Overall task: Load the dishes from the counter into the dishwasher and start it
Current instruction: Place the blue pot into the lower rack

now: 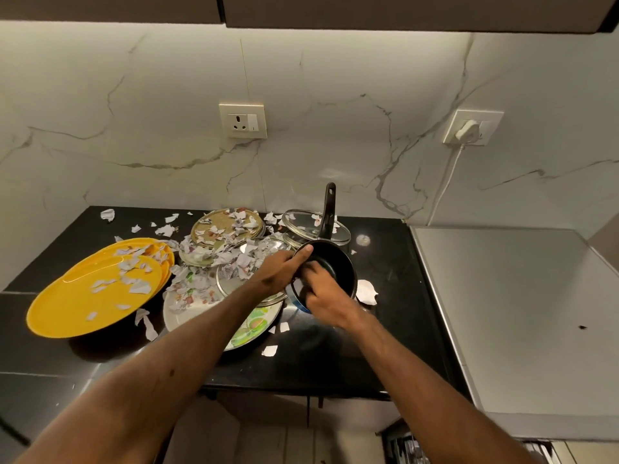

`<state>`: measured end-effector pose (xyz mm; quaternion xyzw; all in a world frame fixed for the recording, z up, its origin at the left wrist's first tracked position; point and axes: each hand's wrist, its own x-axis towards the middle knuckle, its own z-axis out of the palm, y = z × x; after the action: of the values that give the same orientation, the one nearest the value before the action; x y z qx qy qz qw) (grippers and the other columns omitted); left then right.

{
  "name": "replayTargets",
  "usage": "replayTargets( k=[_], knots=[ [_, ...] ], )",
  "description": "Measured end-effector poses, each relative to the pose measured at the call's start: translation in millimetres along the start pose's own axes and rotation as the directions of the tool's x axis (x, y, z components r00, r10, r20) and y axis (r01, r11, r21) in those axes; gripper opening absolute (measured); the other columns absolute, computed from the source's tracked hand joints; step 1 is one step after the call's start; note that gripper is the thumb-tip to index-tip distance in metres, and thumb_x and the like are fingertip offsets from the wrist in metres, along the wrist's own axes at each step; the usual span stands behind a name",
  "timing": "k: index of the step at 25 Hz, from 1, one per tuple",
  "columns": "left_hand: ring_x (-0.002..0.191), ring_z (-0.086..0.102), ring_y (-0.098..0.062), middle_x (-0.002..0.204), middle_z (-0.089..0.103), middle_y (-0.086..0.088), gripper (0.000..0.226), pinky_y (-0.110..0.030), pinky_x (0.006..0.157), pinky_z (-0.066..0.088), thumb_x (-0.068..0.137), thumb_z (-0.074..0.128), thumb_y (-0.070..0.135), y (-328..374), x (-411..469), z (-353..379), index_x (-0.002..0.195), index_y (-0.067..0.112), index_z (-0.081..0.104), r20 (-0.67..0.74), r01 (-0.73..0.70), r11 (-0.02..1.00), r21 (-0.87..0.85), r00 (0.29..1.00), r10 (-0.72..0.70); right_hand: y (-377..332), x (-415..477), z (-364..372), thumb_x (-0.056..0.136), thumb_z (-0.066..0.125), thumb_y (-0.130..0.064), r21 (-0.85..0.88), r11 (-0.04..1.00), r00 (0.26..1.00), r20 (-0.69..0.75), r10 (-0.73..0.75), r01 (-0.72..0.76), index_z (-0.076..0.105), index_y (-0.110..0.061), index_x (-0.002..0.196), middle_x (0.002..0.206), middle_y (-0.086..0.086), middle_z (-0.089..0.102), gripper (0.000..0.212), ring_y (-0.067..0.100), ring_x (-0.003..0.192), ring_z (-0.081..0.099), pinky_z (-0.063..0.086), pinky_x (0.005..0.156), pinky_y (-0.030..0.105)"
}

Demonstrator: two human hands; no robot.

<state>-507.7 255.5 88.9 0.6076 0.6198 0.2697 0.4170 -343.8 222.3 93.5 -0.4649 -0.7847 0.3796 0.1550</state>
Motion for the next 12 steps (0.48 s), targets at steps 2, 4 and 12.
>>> replayTargets(
  k=[2,4,12],
  knots=[
    [0.093,0.070,-0.024,0.095,0.075,-0.006,0.069,-0.036,0.085,0.056,0.096,0.041,0.074,-5.1,-0.4,-11.1,0.102,0.014,0.074,-0.030,0.004,1.000,0.021,1.000,-0.003,0.1,-1.7,3.2,0.102,0.050,-0.007,-0.050,0.999,0.997,0.079,-0.014,0.018,0.057,-0.011,0.145,0.148,0.002,0.049,0.043,0.018,0.136,0.046,0.036,0.120,0.034],
    [0.089,0.070,-0.023,0.092,0.074,-0.005,0.064,-0.034,0.079,0.057,0.097,0.042,0.072,-9.6,-1.3,-18.0,0.098,0.016,0.073,-0.053,0.013,1.000,0.011,0.999,-0.012,6.8,-0.6,6.3,0.107,0.045,-0.026,-0.179,0.984,0.999,-0.032,-0.008,0.003,0.055,-0.016,0.144,0.147,0.002,0.048,0.040,0.020,0.134,0.047,0.042,0.116,0.040],
    [0.083,0.067,-0.027,0.084,0.071,-0.010,0.082,-0.042,0.082,0.054,0.087,0.038,0.083,-22.3,12.5,-2.1,0.083,0.007,0.069,-0.214,0.173,0.983,0.056,0.964,-0.157,5.9,11.4,19.0,0.102,0.008,-0.073,-0.146,0.984,0.994,0.027,0.102,-0.097,0.057,-0.029,0.124,0.113,0.000,0.058,0.069,0.018,0.103,0.058,0.048,0.099,0.045]
  ],
)
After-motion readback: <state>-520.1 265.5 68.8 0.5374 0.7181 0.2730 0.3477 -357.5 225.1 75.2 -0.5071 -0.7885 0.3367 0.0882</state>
